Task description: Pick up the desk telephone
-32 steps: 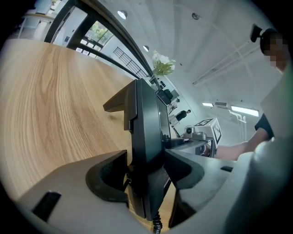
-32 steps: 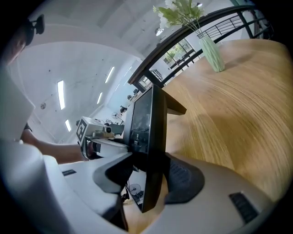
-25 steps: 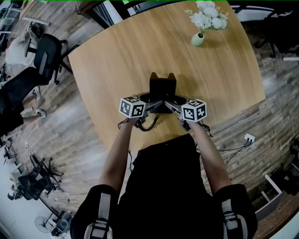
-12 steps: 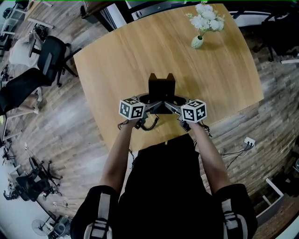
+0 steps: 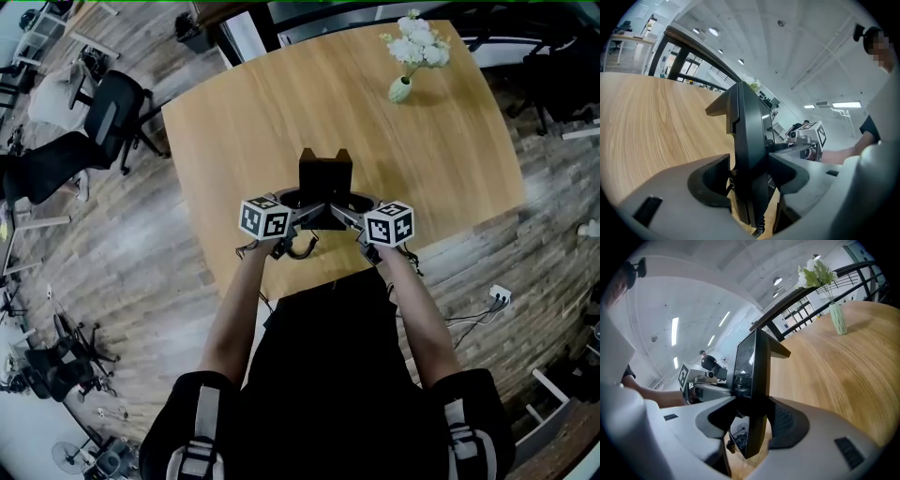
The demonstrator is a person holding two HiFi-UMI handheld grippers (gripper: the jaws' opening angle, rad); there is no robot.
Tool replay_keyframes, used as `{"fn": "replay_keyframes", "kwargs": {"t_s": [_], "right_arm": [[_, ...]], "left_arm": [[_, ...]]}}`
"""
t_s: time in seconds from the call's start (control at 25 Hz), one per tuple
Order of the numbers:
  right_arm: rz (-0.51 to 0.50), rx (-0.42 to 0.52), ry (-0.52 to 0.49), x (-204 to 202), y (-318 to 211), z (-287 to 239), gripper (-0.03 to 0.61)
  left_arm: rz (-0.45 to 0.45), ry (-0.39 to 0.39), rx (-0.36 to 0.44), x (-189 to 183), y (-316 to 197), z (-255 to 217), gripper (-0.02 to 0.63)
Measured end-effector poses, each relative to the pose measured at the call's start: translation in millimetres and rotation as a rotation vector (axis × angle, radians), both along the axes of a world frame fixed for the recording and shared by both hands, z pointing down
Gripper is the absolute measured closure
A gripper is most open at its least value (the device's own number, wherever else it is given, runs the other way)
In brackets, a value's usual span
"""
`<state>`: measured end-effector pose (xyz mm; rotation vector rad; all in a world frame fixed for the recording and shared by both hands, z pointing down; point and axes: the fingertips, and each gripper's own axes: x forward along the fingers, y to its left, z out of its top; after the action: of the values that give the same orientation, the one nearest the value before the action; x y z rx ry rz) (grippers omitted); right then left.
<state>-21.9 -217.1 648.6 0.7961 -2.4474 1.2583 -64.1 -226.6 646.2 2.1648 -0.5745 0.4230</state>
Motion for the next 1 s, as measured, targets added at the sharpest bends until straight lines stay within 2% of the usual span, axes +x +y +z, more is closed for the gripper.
{"fn": "replay_keyframes", "kwargs": {"t_s": [0.48, 1.0], "right_arm": [[-0.007, 0.043, -0.007, -15.7, 27.9, -25.2, 0.360], [-0.029, 0.127, 0.041, -36.1, 55.8, -49.2, 0.360]], "left_arm": [[-0.033, 0.016, 0.068, -16.8, 28.3, -25.8, 0.359], [-0.027, 0.049, 0.126, -36.9, 56.9, -48.1, 0.359]]}}
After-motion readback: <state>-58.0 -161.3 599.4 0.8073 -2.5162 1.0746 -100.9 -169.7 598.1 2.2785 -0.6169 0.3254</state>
